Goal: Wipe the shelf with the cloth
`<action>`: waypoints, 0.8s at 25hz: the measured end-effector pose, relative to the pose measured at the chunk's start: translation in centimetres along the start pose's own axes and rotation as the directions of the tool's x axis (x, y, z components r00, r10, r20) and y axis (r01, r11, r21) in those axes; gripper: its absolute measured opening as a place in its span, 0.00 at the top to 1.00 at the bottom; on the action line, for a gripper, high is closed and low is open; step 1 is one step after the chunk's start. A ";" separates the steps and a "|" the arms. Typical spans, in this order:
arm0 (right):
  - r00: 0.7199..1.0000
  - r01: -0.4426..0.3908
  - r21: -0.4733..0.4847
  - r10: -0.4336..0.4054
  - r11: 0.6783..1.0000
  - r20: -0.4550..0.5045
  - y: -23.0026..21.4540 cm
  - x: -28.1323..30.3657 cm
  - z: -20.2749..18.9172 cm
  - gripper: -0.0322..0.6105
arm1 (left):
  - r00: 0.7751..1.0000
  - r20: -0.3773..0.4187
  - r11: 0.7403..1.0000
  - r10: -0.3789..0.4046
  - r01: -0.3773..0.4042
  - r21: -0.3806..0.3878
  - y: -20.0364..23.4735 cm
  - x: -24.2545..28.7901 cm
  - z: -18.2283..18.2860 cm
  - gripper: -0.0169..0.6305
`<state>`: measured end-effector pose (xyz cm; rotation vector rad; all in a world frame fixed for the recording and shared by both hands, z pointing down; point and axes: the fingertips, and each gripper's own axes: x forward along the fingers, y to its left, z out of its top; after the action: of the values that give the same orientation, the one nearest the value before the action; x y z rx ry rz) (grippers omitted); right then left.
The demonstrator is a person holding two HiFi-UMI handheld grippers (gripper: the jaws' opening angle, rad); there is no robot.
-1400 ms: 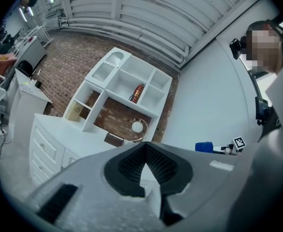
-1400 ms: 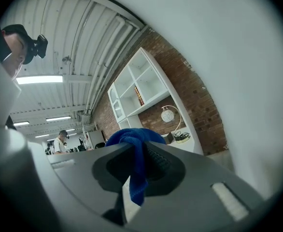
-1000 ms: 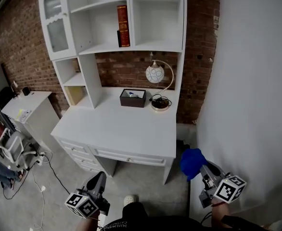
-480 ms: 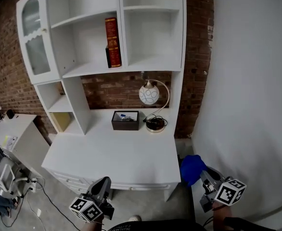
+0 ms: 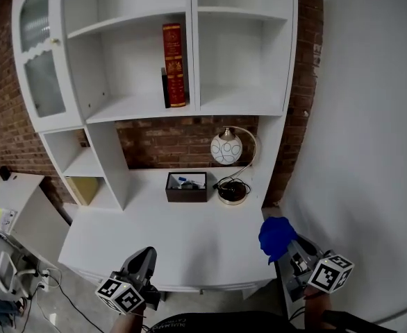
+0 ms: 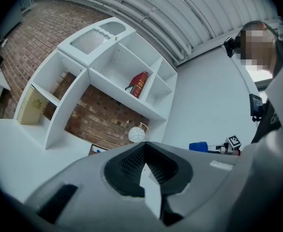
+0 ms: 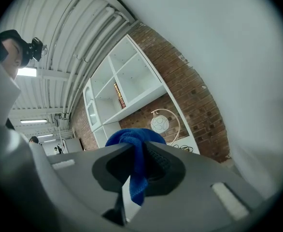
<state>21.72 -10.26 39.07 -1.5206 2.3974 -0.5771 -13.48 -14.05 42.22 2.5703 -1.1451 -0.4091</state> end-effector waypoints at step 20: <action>0.995 0.080 0.061 -0.083 0.995 0.047 -0.4 5.0 -0.7 0.89 | 0.997 0.001 0.996 -0.079 0.079 -0.034 6.7 3.8 0.7 0.98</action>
<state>19.66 -14.76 39.93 -1.5951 2.2704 -0.6136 -15.82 -21.32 43.57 2.5923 -1.0297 -0.4425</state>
